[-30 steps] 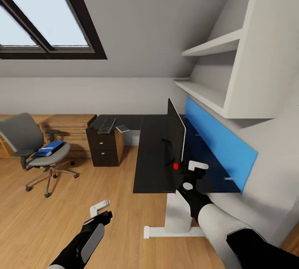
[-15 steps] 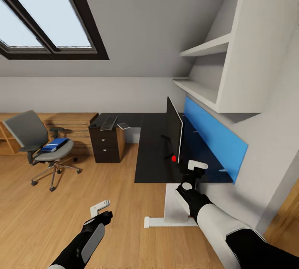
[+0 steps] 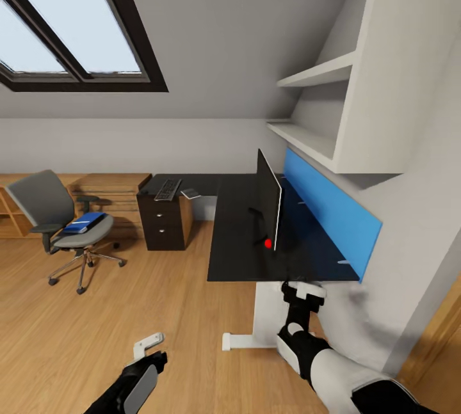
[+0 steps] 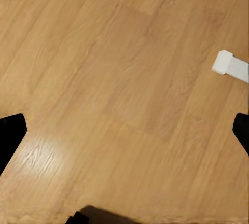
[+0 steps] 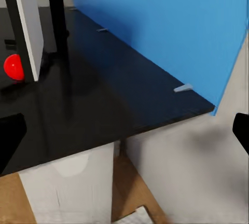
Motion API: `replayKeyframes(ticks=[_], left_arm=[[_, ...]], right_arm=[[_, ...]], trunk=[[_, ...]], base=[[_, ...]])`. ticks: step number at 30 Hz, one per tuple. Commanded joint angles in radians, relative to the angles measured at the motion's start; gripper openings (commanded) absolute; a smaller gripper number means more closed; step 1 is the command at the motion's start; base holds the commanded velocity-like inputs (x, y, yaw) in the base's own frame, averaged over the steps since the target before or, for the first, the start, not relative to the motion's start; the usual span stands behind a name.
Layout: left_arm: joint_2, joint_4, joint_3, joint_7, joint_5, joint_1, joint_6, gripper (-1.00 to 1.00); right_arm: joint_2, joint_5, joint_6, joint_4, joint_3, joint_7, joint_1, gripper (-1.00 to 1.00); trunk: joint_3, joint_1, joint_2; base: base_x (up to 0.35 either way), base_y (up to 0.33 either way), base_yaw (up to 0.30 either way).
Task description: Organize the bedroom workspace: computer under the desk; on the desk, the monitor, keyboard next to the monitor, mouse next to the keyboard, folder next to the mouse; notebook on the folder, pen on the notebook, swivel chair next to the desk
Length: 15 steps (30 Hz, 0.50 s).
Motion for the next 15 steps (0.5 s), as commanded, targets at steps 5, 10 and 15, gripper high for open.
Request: replayKeyframes(ticks=[5,10,15], left_arm=[[-0.001,0.136,-0.009,-0.032,0.003,0.000,-0.094,1.00],[-0.003,0.353,-0.011,-0.176,0.002,0.000,-0.261,1.00],[-0.003,0.497,-0.011,-0.237,0.003,0.000,-0.352,1.00]], right_arm=[[-0.001,-0.008,-0.026,0.005,0.012,0.004,0.075,1.00],[-0.003,0.000,-0.102,0.018,0.013,0.008,0.199,1.00],[-0.016,0.022,-0.126,0.115,0.013,0.067,0.271,1.00]], trunk=[[0.000,0.000,-0.001],[0.000,0.000,-0.001],[0.000,0.000,-0.001]], base=[[0.000,0.000,0.000],[0.000,0.000,0.000],[0.000,0.000,0.000]])
